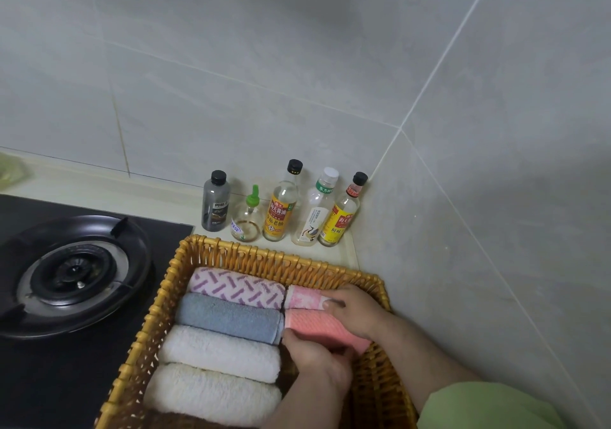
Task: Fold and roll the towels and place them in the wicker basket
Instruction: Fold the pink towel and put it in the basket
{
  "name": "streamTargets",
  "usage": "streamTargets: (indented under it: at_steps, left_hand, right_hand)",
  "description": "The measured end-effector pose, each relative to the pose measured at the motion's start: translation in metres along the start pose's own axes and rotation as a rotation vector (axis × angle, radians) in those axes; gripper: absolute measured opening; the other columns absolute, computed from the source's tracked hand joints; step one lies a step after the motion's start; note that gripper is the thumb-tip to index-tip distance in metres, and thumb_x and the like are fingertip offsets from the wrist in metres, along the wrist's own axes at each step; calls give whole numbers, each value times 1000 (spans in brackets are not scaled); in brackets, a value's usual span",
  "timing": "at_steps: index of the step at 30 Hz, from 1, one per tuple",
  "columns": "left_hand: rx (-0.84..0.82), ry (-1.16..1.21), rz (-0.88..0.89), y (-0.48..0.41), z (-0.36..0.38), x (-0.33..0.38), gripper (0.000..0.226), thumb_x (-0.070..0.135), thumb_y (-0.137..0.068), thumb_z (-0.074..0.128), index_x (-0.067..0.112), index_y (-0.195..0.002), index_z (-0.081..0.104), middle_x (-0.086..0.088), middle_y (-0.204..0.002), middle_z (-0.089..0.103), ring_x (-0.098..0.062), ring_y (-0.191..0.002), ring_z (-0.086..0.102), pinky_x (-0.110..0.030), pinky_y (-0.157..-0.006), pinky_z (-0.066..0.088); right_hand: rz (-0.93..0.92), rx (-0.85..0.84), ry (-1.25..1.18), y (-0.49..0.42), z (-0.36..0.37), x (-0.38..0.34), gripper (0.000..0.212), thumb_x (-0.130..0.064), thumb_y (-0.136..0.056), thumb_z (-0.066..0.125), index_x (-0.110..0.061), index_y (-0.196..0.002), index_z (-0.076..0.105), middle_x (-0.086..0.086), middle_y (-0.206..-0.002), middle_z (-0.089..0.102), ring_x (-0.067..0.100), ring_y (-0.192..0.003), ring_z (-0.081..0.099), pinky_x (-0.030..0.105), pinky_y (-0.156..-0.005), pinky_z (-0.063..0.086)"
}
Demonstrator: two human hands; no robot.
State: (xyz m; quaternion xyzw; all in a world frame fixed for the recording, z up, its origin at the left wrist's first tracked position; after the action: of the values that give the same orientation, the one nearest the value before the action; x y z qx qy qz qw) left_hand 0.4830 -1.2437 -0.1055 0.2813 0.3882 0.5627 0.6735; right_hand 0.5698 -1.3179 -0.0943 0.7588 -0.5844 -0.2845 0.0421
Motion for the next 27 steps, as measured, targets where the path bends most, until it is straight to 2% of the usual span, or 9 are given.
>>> streamTargets:
  at_steps: [5, 8, 11, 13, 16, 20, 22, 24, 27]
  left_hand:
    - [-13, -138, -12, 15, 1, 6, 84, 69, -87, 39, 15, -151, 28, -23, -151, 34, -44, -139, 31, -61, -112, 27]
    - [-90, -243, -6, 23, 2, 19, 71, 58, -91, 38, 7, -140, 46, -25, -135, 51, -44, -130, 44, -56, -106, 36]
    - [-104, -550, 53, 39, 9, 37, 65, 51, -91, 44, 3, -136, 47, -25, -130, 53, -42, -117, 53, -50, -99, 46]
    - [-82, -822, 169, 56, 15, 54, 59, 46, -92, 48, 2, -131, 46, -21, -125, 52, -37, -111, 54, -46, -92, 50]
    - [-221, -1225, 492, 86, 28, 83, 31, 37, -95, 52, 12, -112, 58, -10, -116, 60, -25, -106, 58, -39, -89, 49]
    - [-297, -1585, 873, 124, 39, 126, 12, 27, -94, 59, 23, -84, 66, -1, -91, 68, -19, -92, 60, -37, -89, 45]
    - [-326, -1707, 960, 138, 41, 144, 14, 23, -97, 56, 24, -90, 68, 2, -93, 69, -15, -92, 62, -34, -86, 47]
    - [-354, -1830, 1025, 149, 39, 161, 12, 25, -97, 55, 29, -95, 67, 5, -96, 69, -6, -92, 62, -29, -84, 47]
    - [-349, -2054, 1101, 164, 36, 186, 19, 31, -96, 55, 32, -114, 62, 11, -107, 67, -3, -99, 61, -29, -90, 49]
  right_hand:
    - [-6, -8, -40, 6, -9, -8, 37, -34, -100, 49, -24, -135, 57, -6, -141, 54, 12, -128, 50, 24, -107, 36]
    - [-5, 6, -63, 11, -13, -11, 35, -34, -100, 49, -20, -129, 62, -4, -133, 61, 13, -122, 55, 26, -105, 41]
    - [-8, 72, -143, 19, -17, -15, 33, -32, -100, 49, -21, -127, 64, -7, -129, 63, 10, -118, 56, 26, -102, 42]
    - [0, 118, -193, 28, -18, -19, 36, -33, -100, 49, -21, -133, 60, -8, -133, 60, 8, -122, 53, 23, -102, 39]
    - [3, 193, -277, 42, -17, -21, 36, -33, -100, 50, -22, -133, 59, -10, -132, 59, 7, -122, 52, 20, -98, 37]
    - [29, 343, -376, 71, -28, -24, 27, -36, -99, 50, -29, -119, 67, -13, -117, 65, 1, -104, 55, 16, -84, 41]
    - [41, 418, -396, 84, -30, -28, 27, -40, -98, 51, -35, -119, 67, -16, -117, 63, 2, -107, 56, 18, -88, 42]
    - [43, 425, -475, 98, -28, -40, 28, -31, -99, 52, -30, -124, 65, -15, -118, 60, 4, -111, 55, 14, -86, 39]
    - [26, 460, -535, 116, -22, -62, 28, -27, -98, 54, -25, -125, 64, -16, -118, 59, 3, -115, 54, 10, -86, 36]
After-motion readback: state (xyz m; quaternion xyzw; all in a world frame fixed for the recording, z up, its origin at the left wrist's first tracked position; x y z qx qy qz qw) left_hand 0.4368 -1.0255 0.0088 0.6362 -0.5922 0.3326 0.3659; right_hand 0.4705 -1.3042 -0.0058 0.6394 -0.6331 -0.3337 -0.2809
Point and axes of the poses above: each hand's wrist, its own y-axis away from the middle knuckle, its own z-axis out of the palm, x = y × z, the point moved 1 cm from there along -y, towards the middle knuckle
